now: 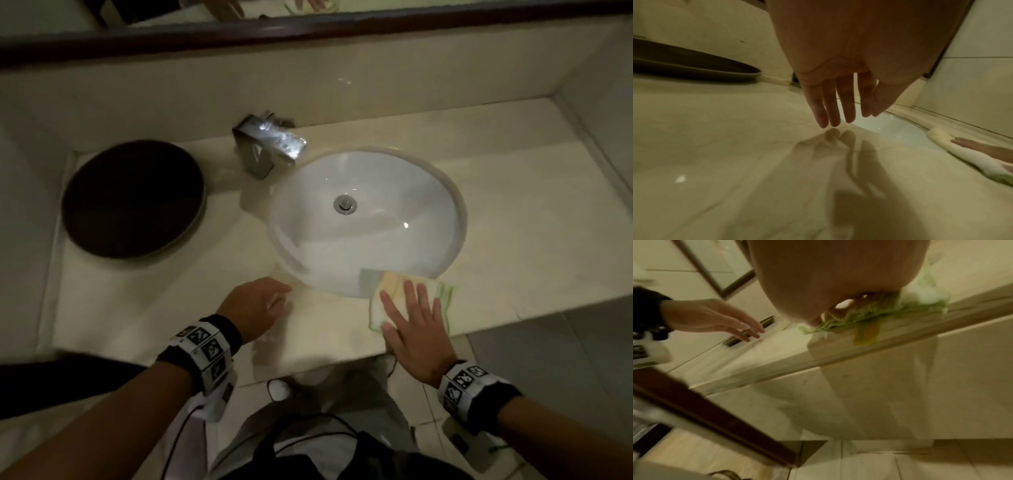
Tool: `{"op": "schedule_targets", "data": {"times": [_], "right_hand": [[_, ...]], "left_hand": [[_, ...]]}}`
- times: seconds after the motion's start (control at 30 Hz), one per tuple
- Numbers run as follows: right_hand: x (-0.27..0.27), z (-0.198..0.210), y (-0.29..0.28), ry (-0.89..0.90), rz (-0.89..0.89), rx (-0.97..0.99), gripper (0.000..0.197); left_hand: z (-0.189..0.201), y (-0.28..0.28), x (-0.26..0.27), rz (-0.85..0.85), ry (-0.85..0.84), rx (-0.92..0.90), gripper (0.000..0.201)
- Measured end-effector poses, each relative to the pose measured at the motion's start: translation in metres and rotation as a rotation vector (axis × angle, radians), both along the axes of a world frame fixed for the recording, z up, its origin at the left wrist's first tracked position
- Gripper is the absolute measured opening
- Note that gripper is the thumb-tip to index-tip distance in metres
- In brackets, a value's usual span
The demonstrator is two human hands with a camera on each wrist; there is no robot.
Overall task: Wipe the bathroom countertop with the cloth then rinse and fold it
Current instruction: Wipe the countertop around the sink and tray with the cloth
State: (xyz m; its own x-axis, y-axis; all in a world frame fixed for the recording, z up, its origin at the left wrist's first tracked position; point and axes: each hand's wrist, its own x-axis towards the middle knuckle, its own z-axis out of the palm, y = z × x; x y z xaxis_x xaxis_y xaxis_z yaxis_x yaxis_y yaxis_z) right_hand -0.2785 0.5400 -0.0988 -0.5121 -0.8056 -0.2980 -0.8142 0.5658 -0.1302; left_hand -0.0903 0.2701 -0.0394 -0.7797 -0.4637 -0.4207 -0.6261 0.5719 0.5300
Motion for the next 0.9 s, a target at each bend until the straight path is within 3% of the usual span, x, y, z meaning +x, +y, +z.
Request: {"op": "schedule_targets", "data": {"times": [0.2,0.33,0.7,0.9], "right_hand": [[0.074,-0.004,-0.058,-0.003,0.273,-0.071,0.057],[0.101,-0.001,-0.093,0.038,0.476,-0.060,0.055],[0.155,0.005,-0.194,-0.033,0.785,-0.012,0.056],[0.190,0.002,-0.277,-0.056,0.844,0.046,0.057]], "left_hand": [[-0.006,-0.021,0.063,0.040,-0.046,-0.089,0.035],[-0.012,-0.031,0.105,0.164,-0.034,-0.100,0.037],[-0.026,-0.023,0.197,0.487,-0.122,-0.173,0.051],[-0.033,-0.006,0.218,0.503,-0.189,-0.150,0.053]]}}
